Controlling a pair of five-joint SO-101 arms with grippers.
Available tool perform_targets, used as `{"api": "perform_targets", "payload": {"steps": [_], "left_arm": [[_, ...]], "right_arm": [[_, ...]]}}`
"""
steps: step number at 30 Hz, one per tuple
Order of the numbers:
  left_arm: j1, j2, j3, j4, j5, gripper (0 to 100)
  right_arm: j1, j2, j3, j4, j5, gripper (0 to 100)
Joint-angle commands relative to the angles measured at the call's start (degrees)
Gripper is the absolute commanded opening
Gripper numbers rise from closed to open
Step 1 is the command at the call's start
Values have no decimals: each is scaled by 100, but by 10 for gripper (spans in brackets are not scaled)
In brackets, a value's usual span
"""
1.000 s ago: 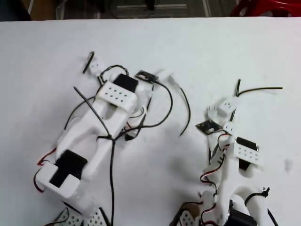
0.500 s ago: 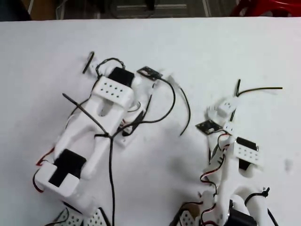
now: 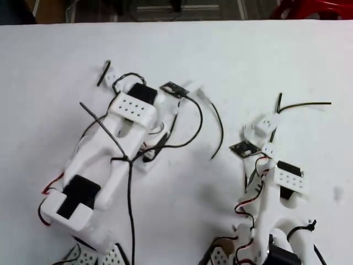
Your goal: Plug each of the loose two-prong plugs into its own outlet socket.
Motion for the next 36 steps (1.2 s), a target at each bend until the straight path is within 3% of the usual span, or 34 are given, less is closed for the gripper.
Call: {"api": "perform_targets", "payload": {"steps": [1,10,19,27,36], "left_arm": [[4,-48,0,-44,-18,24],[13,-40,387,-448,-18,24],[-40,-31,475,-334,-18,24],[-48,-31,1169,-1108,-9,24],[-48,-31,1398,-1169,-9,24]], "right_arm": [[40,-31,9,-84,18,20],[40,-31,9,-84,18,20],[40,-31,9,-84,18,20],[48,-31,18,-75,18,20],[40,-31,18,-75,18,20]]}}
